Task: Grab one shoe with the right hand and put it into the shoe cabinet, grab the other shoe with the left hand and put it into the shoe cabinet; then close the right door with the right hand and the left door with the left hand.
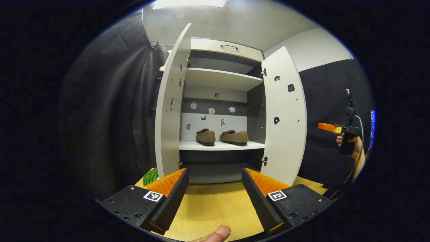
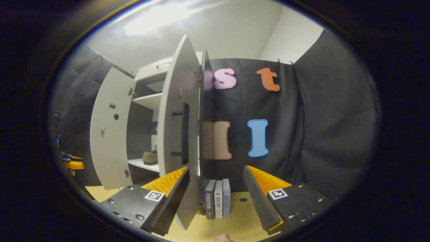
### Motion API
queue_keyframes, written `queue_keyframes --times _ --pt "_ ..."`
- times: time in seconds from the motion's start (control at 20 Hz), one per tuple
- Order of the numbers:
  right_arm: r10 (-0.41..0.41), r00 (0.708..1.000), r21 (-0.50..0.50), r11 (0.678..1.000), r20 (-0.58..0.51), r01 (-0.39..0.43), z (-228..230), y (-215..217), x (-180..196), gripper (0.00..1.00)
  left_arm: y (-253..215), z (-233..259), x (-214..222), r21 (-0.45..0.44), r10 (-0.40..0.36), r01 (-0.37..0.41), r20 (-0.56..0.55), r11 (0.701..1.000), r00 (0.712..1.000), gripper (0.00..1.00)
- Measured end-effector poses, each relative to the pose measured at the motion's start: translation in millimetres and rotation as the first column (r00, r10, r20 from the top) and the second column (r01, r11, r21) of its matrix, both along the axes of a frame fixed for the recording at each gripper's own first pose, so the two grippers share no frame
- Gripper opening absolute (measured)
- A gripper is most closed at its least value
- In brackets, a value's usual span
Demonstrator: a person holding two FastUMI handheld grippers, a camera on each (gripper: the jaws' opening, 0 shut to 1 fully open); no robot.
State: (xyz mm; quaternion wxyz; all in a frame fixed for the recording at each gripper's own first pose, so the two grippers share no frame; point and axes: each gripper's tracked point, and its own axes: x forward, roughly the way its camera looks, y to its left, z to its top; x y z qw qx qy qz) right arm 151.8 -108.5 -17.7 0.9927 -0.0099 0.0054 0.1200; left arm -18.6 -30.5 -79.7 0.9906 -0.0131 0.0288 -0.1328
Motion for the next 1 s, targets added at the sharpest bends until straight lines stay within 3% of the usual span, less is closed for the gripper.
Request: queue_keyframes --times 0.2,0.5,1.0 --pt "0.002 0.999 0.009 1.0 -0.054 -0.002 1.3 -19.1 38.9 0.96 0.5 6.6 -8.2 -0.003 -0.004 0.005 0.036 1.0 0.999 0.97" --pt "0.003 0.994 0.015 1.0 -0.112 -0.002 17.0 -0.9 80.7 0.94 6.1 9.1 -9.6 0.007 0.005 -0.006 0.048 1.0 0.999 0.98" --pt "0.07 0.986 -0.137 0.986 -0.153 -0.091 26.8 47.3 79.0 0.97 24.8 6.6 -7.4 0.022 0.029 -0.03 0.062 0.999 0.998 0.98"
